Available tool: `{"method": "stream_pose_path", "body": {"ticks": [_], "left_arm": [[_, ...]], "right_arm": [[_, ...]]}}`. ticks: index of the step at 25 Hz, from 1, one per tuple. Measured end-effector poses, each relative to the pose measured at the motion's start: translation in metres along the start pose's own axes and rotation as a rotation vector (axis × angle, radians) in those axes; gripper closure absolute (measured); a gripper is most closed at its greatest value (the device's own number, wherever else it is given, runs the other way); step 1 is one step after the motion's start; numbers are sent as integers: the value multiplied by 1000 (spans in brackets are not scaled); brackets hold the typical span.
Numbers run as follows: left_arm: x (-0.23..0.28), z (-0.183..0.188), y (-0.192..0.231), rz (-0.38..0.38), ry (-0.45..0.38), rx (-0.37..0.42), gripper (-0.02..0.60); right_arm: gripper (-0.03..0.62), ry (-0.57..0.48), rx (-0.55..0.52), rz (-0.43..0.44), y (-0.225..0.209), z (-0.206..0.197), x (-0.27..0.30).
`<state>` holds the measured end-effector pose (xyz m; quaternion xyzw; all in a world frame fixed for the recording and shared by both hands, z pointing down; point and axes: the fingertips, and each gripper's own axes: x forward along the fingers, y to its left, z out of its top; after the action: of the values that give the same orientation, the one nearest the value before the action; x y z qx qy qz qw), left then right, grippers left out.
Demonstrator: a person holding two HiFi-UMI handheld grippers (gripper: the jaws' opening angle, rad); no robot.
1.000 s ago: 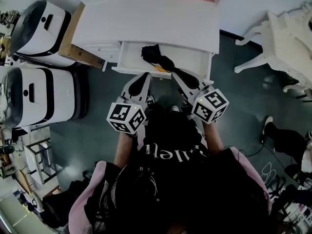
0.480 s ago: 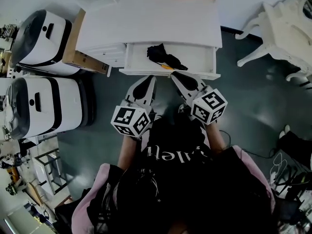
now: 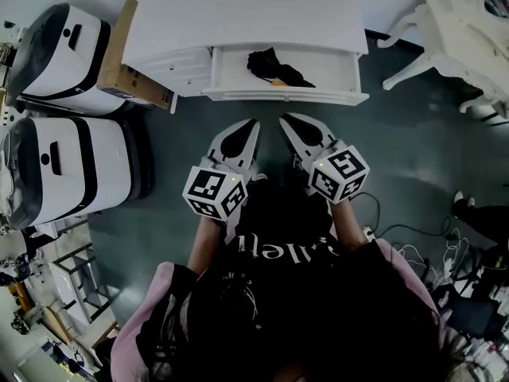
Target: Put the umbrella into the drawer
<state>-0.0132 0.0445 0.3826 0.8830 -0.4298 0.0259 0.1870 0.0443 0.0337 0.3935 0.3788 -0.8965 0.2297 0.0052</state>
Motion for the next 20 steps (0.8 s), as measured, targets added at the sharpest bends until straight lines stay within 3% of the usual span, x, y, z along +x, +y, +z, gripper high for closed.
{"method": "stream_pose_path", "body": {"ticks": [8,20], "left_arm": [[-40,-13,7,-41,-16,5,565],[-58,-12,3,-83,-52,12,565]], "right_arm": [[540,-8,-18,-60,35,-23,-6],[542,13,-58,-74,56,-30,-6]]}}
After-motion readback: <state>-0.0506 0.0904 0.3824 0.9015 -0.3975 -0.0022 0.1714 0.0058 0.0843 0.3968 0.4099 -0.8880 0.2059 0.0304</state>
